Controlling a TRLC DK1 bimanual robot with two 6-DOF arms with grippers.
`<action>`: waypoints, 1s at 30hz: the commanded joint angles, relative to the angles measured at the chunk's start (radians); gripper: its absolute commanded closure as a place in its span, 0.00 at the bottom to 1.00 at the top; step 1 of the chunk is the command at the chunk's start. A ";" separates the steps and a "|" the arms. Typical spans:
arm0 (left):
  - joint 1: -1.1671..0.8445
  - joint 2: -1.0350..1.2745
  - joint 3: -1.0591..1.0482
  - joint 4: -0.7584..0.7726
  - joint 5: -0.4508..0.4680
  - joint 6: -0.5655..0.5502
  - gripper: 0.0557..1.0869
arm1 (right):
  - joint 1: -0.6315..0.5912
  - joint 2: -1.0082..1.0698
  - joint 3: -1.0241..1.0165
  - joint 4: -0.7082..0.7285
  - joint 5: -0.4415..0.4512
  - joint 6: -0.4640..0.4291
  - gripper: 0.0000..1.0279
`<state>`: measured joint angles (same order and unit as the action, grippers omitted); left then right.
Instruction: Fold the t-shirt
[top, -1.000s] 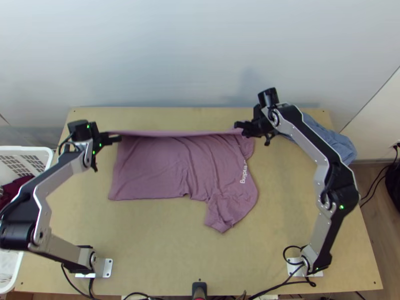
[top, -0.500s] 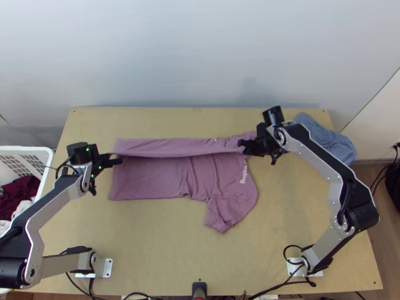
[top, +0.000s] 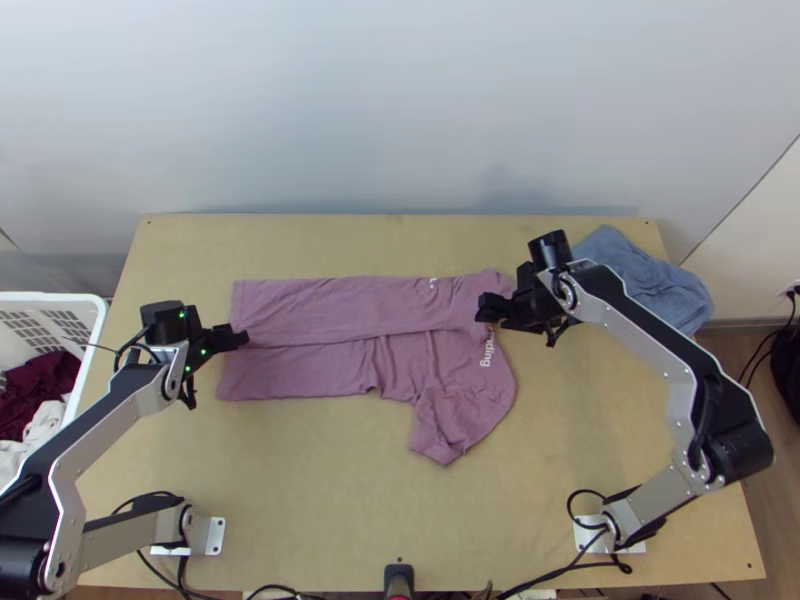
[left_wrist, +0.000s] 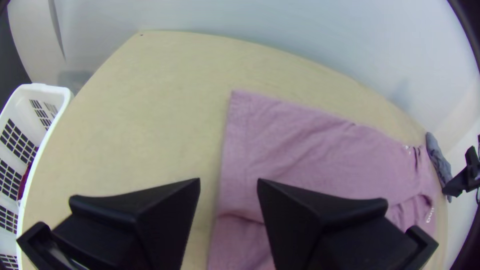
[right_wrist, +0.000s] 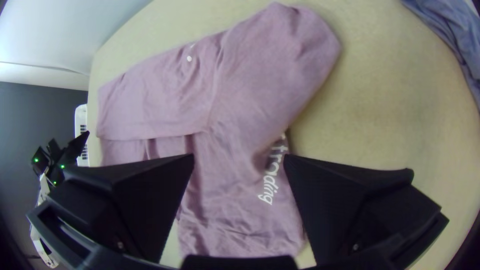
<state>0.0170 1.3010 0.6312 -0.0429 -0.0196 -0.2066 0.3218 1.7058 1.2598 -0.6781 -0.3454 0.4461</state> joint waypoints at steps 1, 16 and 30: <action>-0.012 -0.082 0.022 -0.135 -0.005 -0.056 0.16 | 0.003 -0.067 -0.022 0.006 -0.001 0.054 0.04; -0.006 -0.318 -0.045 -0.529 -0.003 -0.007 0.16 | 0.072 -0.425 -0.192 -0.015 0.006 0.089 0.04; -0.042 -0.192 -0.082 -0.469 0.003 -0.020 0.17 | 0.118 -0.589 -0.361 -0.121 0.009 0.049 0.04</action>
<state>-0.0021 1.0397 0.5575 -0.5438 -0.0189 -0.2176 0.4210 1.1690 0.9562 -0.7650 -0.3367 0.5156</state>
